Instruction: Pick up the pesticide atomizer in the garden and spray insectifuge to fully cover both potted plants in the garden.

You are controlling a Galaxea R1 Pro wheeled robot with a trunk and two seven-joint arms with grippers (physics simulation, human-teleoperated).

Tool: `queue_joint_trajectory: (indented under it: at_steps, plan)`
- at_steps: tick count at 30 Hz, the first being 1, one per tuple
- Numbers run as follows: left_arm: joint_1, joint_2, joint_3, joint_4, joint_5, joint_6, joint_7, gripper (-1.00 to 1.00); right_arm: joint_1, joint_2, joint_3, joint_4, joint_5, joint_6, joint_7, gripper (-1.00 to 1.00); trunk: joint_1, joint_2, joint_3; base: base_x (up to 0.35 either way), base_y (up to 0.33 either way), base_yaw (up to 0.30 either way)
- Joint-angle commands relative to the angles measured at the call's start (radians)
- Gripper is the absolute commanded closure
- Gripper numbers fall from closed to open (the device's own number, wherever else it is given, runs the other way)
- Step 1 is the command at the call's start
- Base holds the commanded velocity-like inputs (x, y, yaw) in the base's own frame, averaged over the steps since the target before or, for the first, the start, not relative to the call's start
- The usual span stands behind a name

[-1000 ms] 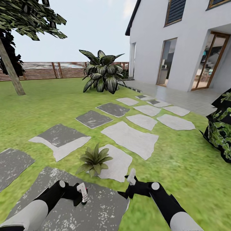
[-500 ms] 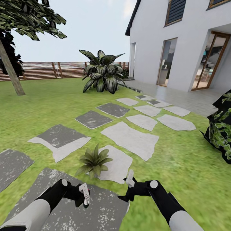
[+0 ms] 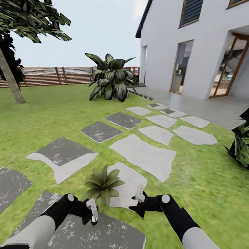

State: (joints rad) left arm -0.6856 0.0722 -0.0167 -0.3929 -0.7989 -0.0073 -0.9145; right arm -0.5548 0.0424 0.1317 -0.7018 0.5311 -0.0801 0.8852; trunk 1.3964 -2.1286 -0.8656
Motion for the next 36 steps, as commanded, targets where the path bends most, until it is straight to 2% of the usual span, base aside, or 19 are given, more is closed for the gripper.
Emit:
queue_joint_trajectory:
  at_steps: [1,4,5,6,8,14,19,22,28,30,36]
  plan:
    - [0.001,-0.002,-0.006,-0.002,-0.004,-0.001,-0.003,1.00,-0.001,0.000,-0.001,-0.001,0.010,-0.008,0.001,1.00,0.000,0.000,-0.001,0.338,0.117,0.000]
    - [0.004,-0.005,-0.055,-0.001,-0.007,0.002,-0.003,1.00,-0.001,0.001,0.025,0.000,0.010,-0.006,0.004,1.00,0.000,0.000,-0.001,0.338,0.117,0.000]
    - [0.004,-0.010,-0.074,-0.001,-0.007,0.002,-0.003,1.00,-0.001,0.003,0.055,-0.001,0.010,0.019,0.006,1.00,0.000,0.000,-0.001,0.335,0.118,0.000]
    - [0.004,-0.014,-0.080,-0.001,-0.008,0.002,-0.003,1.00,-0.001,0.008,0.068,-0.004,0.009,0.059,0.008,1.00,0.000,0.000,-0.001,0.281,0.089,0.000]
    - [0.005,-0.020,-0.085,-0.001,-0.008,0.001,-0.003,1.00,-0.001,0.015,0.078,-0.007,0.009,0.122,0.009,1.00,0.000,0.000,-0.001,0.211,0.043,0.000]
    - [0.006,-0.053,-0.089,0.001,-0.009,0.001,-0.003,1.00,-0.001,0.022,0.083,-0.010,0.007,0.162,0.010,1.00,0.000,0.000,-0.001,0.051,0.007,0.000]
    - [0.006,-0.090,-0.126,0.002,-0.011,0.002,-0.001,1.00,-0.001,0.036,0.083,-0.010,0.007,0.163,0.011,1.00,0.000,0.000,-0.001,0.002,0.000,0.000]
    - [0.006,-0.104,-0.133,0.000,-0.014,0.004,0.001,1.00,-0.001,0.047,0.083,-0.010,0.007,0.164,0.011,1.00,0.000,0.000,-0.001,0.000,0.000,0.000]
    - [0.005,-0.136,-0.148,-0.003,-0.054,0.007,0.005,1.00,-0.001,0.061,0.083,-0.013,0.007,0.164,0.011,1.00,0.000,0.000,-0.001,0.000,0.000,0.000]
    - [0.003,-0.148,-0.150,-0.004,-0.065,0.027,0.005,1.00,-0.002,0.063,0.083,-0.013,0.007,0.164,0.011,1.00,0.000,0.000,-0.001,0.000,0.000,0.000]
    - [0.001,-0.159,-0.151,-0.004,-0.071,0.049,0.005,1.00,-0.006,0.063,0.083,-0.013,0.007,0.164,0.011,1.00,0.000,0.000,-0.001,0.000,0.000,0.000]
